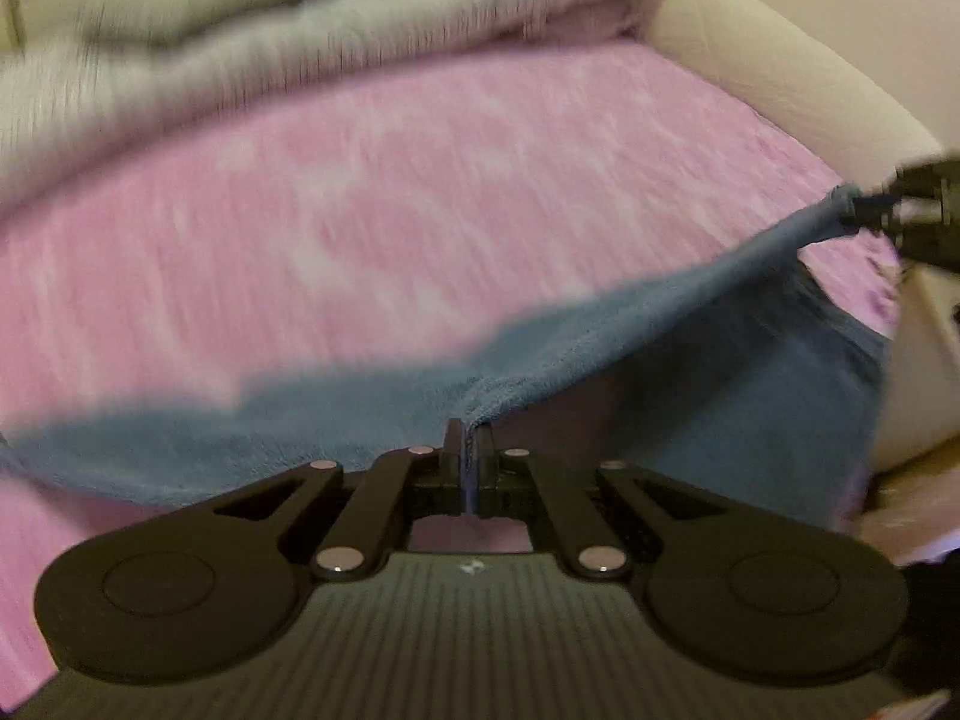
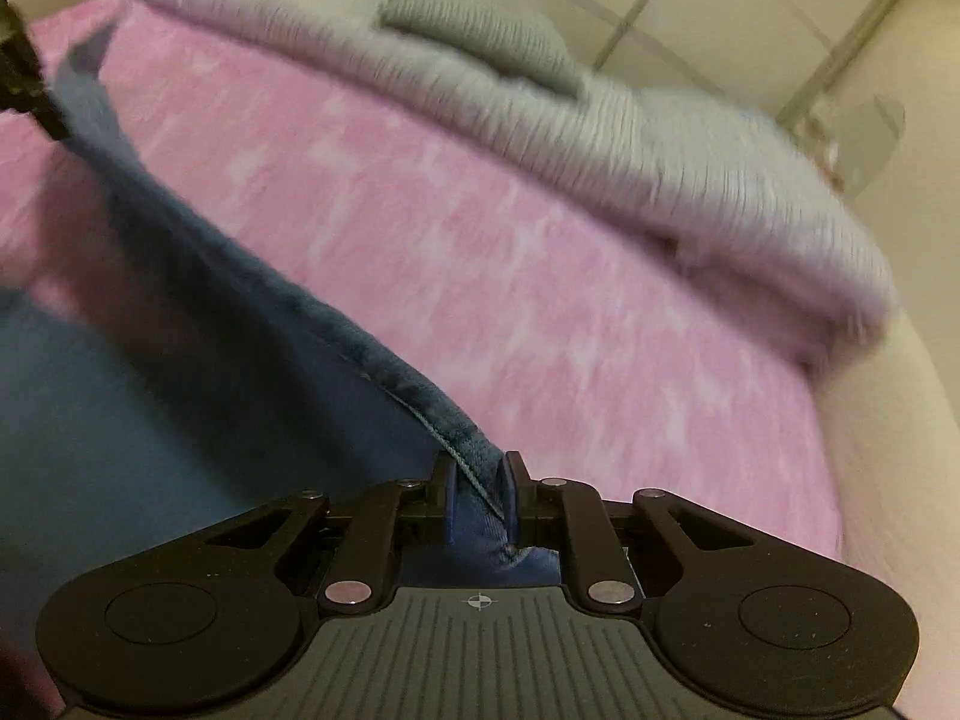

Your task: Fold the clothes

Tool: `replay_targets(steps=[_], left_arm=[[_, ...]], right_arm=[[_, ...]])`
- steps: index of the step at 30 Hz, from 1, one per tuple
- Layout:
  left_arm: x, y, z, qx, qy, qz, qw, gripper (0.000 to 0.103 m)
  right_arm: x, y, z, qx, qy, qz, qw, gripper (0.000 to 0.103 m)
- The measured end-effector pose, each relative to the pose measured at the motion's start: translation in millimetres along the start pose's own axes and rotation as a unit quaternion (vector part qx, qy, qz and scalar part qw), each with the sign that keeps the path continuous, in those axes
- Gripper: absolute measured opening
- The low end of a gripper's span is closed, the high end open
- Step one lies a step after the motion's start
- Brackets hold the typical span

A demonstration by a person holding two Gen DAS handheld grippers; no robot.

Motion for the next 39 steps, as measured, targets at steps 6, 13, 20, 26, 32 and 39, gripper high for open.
replay_targets(steps=[6, 13, 20, 26, 32, 39], left_arm=[[-3, -59, -24, 0.087, -0.059, 0.072, 0.9919, 0.004], [16, -96, -7, 0.231, -0.011, 0.038, 0.9721, 0.016], [16, -129, 21, 0.419, 0.032, -0.027, 0.9071, 0.022], [17, -156, 31, 0.533, 0.056, -0.085, 0.8397, 0.024], [24, -181, 45, 0.596, 0.087, -0.165, 0.7807, 0.027], [12, -203, 70, 0.599, 0.11, -0.209, 0.7649, 0.031]], right_arm=[[12, -68, 64, -0.102, -0.008, 0.175, 0.979, 0.019], [29, -114, 15, -0.562, 0.031, 0.121, 0.818, 0.042], [13, -166, -39, -0.76, 0.03, 0.012, 0.649, 0.042], [2, -210, -60, -0.804, 0.017, -0.01, 0.594, 0.042], [-3, -217, -69, -0.757, 0.033, -0.028, 0.652, 0.043], [-17, -235, -73, -0.762, 0.039, -0.067, 0.642, 0.043]])
Point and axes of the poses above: each gripper's, at about its wrist camera, not at the fingertips, and x roughly against the way its jaws point, z to its left, y to its top, the point moved 2 cm from there along -x, roughly the way its jaws point, and after that the axes turned 4 degrees about -z, right-handed, at the moved point
